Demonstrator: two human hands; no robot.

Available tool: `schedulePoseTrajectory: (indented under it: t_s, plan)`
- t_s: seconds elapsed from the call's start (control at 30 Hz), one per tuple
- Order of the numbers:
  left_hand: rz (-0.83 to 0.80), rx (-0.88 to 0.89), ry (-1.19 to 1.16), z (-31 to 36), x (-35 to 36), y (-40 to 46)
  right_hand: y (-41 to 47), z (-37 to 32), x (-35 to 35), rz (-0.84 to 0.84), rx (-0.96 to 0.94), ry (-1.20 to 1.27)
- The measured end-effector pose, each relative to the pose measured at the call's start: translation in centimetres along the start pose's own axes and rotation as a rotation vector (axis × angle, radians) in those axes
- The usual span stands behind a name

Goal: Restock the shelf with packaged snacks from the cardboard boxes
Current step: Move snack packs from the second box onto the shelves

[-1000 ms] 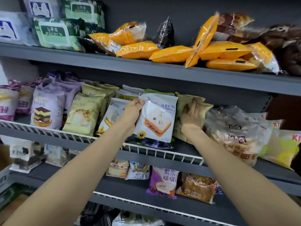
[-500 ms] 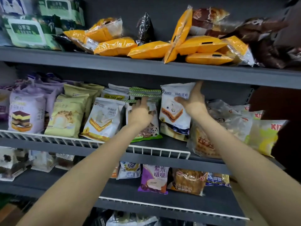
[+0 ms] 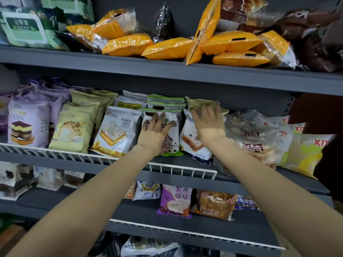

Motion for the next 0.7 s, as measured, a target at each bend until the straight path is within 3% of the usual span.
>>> schedulePoseTrajectory:
  t_s: [0.17, 0.3, 0.4, 0.53, 0.7]
  plan:
    - [-0.016, 0.058, -0.155, -0.5, -0.5, -0.2, -0.5, -1.3, 1.1, -0.089, -0.059, 0.194]
    - [0.029, 0.026, -0.428, -1.1, -2.9, -1.1, -1.6, -2.4, -1.3, 0.097, -0.061, 0.390]
    - [0.113, -0.062, -0.463, -3.4, -4.5, -2.6, -1.7, -4.3, -3.5, 0.154, -0.055, 0.622]
    - [0.249, -0.194, -0.385, -9.2, -6.0, -5.5, -0.8, -9.6, -7.3, 0.200, -0.108, 0.878]
    - [0.424, -0.385, -0.352, -20.5, -6.6, -10.8, 1.0, -20.9, -11.7, 0.202, -0.223, 1.021]
Point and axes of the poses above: each hand's wrist, its own y-axis towards the middle knuckle, its own x-axis out of the palm, z = x × y, the point moved 9 cm from there along y, towards the middle knuckle, and after that the axes turned 6 degrees about -x, right-handed, at the moved point
